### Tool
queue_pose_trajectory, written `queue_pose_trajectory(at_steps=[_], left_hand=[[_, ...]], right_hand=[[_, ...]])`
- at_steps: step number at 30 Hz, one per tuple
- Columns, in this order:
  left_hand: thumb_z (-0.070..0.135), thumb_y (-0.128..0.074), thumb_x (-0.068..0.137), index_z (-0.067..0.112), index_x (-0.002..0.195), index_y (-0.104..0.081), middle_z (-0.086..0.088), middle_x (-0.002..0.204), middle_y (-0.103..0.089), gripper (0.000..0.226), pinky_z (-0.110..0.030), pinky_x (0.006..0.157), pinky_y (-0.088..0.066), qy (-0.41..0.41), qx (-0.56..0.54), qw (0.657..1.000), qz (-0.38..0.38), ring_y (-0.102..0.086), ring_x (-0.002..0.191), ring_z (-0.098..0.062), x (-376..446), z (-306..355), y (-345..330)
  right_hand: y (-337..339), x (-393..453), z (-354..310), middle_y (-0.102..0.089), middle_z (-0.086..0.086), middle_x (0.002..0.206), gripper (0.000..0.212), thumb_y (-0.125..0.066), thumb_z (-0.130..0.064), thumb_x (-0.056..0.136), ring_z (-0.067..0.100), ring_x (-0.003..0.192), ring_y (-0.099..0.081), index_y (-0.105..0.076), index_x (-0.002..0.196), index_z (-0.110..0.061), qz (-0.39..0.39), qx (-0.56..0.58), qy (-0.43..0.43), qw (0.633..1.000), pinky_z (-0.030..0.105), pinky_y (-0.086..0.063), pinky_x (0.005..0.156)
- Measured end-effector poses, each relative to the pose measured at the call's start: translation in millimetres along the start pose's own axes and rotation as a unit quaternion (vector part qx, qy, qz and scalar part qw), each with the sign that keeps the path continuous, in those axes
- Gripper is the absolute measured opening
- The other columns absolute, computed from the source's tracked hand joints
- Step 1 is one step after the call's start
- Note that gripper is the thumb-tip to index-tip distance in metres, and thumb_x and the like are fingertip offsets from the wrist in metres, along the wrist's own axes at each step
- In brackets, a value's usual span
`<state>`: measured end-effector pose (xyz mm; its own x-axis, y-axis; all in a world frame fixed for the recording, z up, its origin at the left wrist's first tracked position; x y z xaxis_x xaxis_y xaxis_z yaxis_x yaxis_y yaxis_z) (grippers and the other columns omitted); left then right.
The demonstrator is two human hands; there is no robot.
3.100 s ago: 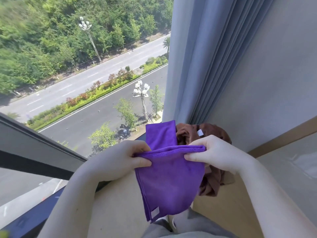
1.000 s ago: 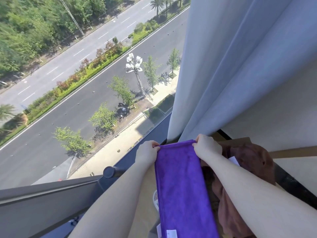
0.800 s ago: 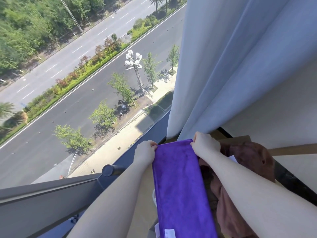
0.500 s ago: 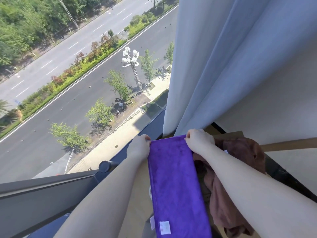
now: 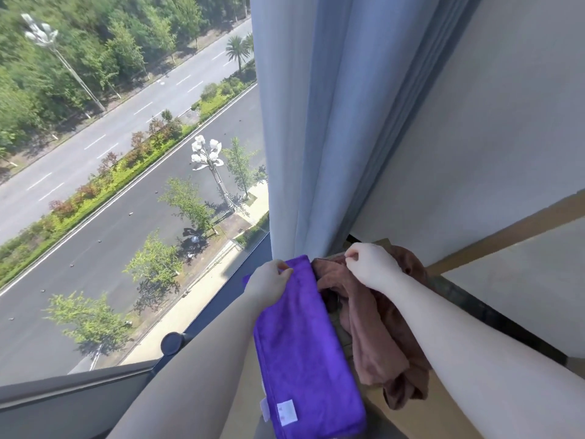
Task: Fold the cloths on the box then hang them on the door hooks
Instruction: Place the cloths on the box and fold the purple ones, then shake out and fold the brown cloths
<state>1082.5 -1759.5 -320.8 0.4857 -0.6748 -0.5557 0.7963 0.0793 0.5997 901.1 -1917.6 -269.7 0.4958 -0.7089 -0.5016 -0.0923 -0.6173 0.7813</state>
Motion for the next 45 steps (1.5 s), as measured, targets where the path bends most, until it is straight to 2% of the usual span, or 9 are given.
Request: queue_pose_trajectory(at_steps=[4,7,13,18,22,27,32,39,45], left_hand=[[0.03,-0.054,0.099,0.022,0.097,-0.066,-0.004,0.089,-0.071,0.015,-0.03,0.06,-0.054,-0.024,-0.058,0.997,-0.046,-0.07,0.079,-0.026,-17,32,-22],[0.031,-0.057,0.099,0.013,0.099,-0.067,-0.001,0.084,-0.069,0.02,-0.017,0.043,-0.039,-0.032,-0.098,0.993,-0.063,-0.063,0.064,-0.016,-37,54,-43],[0.035,-0.057,0.094,0.012,0.096,-0.067,-0.005,0.084,-0.072,0.025,-0.028,0.059,-0.046,0.005,-0.121,0.992,-0.03,-0.067,0.07,-0.023,-76,77,-87],[0.043,-0.061,0.085,0.02,0.096,-0.059,0.006,0.088,-0.068,0.026,-0.035,0.072,-0.055,0.056,-0.076,0.995,0.016,-0.068,0.082,-0.019,-103,92,-112],[0.025,-0.058,0.084,0.022,0.073,-0.047,0.005,0.075,-0.057,0.016,-0.03,0.057,-0.04,0.084,-0.026,0.993,0.084,-0.058,0.074,-0.024,-116,105,-113],[0.021,-0.056,0.083,0.014,0.088,-0.062,0.001,0.076,-0.062,0.01,-0.029,0.059,-0.043,0.094,-0.131,0.98,0.12,-0.057,0.067,-0.018,-129,123,-101],[0.02,-0.058,0.09,0.018,0.103,-0.068,-0.003,0.094,-0.068,0.016,-0.031,0.07,-0.047,0.105,-0.22,0.961,0.132,-0.063,0.086,-0.02,-131,129,-78],[0.025,-0.058,0.068,0.023,0.1,-0.077,-0.003,0.104,-0.077,0.037,-0.042,0.095,-0.056,0.095,-0.373,0.914,0.131,-0.07,0.106,-0.026,-130,137,-57],[0.019,-0.058,0.071,0.019,0.085,-0.073,-0.001,0.075,-0.07,0.021,-0.034,0.074,-0.047,0.047,-0.419,0.899,0.121,-0.064,0.085,-0.027,-140,163,-28]], right_hand=[[9,-25,30,-0.072,-0.009,0.096,0.019,-0.053,-0.026,0.094,0.02,0.096,-0.066,-0.072,0.098,-0.028,0.004,0.039,-0.028,0.999,0.034,-0.052,0.086],[5,-38,54,-0.071,-0.012,0.091,0.019,-0.053,-0.029,0.097,0.017,0.092,-0.064,-0.072,0.094,-0.027,-0.006,0.069,-0.038,0.997,0.034,-0.051,0.085],[-7,-54,105,-0.074,-0.009,0.098,0.016,-0.057,-0.031,0.098,0.017,0.094,-0.071,-0.072,0.102,-0.029,-0.027,0.125,-0.017,0.992,0.031,-0.053,0.088],[-6,-66,138,-0.074,-0.012,0.09,0.015,-0.057,-0.029,0.097,0.014,0.086,-0.071,-0.068,0.088,-0.035,-0.064,0.136,0.012,0.989,0.035,-0.058,0.087],[-4,-78,158,-0.073,-0.011,0.099,0.01,-0.059,-0.03,0.096,0.015,0.094,-0.07,-0.069,0.096,-0.033,-0.107,0.135,0.034,0.985,0.032,-0.055,0.09],[1,-84,167,-0.07,-0.006,0.116,0.023,-0.06,-0.034,0.098,0.017,0.105,-0.067,-0.068,0.118,-0.026,-0.133,0.117,0.041,0.983,0.031,-0.052,0.096],[4,-90,156,-0.062,-0.002,0.138,0.048,-0.06,-0.034,0.097,0.02,0.123,-0.06,-0.055,0.143,-0.021,-0.147,0.128,0.025,0.98,0.028,-0.046,0.1],[-1,-89,149,-0.069,-0.006,0.122,0.055,-0.063,-0.035,0.087,0.02,0.103,-0.068,-0.057,0.141,-0.028,-0.18,0.132,0.029,0.974,0.03,-0.054,0.083],[8,-94,130,-0.068,-0.005,0.122,0.056,-0.07,-0.047,0.087,0.016,0.105,-0.063,-0.056,0.136,-0.024,-0.162,0.144,0.05,0.975,0.033,-0.051,0.098]])
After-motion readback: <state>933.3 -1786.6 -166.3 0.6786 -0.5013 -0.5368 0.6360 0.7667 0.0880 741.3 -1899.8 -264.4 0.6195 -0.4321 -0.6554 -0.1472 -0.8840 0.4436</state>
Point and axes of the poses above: each hand's wrist, its own x-axis towards the middle knuckle, its own y-axis out of the back of the hand, z = x × y, the point moved 3 cm from there along x, towards the middle knuckle
